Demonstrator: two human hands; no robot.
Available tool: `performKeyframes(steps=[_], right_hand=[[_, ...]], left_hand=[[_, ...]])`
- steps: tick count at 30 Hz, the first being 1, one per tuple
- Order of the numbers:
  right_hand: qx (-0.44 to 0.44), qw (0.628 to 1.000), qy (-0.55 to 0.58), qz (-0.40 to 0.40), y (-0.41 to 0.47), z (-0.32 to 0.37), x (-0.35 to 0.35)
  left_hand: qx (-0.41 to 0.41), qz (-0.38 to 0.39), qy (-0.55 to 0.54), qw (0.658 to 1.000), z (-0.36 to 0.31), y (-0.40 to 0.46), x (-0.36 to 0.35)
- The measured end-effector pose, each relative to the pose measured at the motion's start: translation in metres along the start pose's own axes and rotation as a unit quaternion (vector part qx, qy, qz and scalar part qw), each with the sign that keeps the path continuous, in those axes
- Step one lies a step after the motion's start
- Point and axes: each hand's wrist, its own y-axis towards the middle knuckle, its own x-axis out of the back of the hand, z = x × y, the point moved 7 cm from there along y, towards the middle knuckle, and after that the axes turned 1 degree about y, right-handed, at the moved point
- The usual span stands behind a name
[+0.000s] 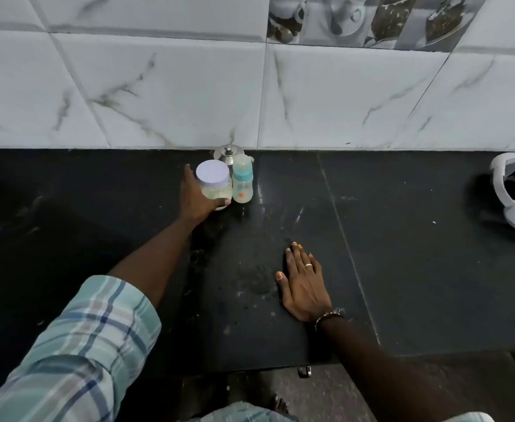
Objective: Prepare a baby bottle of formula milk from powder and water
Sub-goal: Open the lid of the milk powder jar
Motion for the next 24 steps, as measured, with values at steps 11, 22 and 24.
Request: performKeyframes(steps=[11, 22, 24], right_hand=[[-0.005, 1.0, -0.003, -0.014, 0.002, -0.003, -0.003], [0.001, 1.0, -0.001, -0.021, 0.0, -0.001, -0.002], [0.001, 1.0, -0.004, -0.02, 0.0, 0.0, -0.002]], left_hand=[[-0.025, -0.085, -0.039, 0.995, -0.001, -0.005, 0.001], [-0.015, -0.076, -0.026, 0.997, 0.02, -0.101, 0.018], [-0.016, -0.082, -0.026, 0.996, 0.025, -0.116, 0.024]])
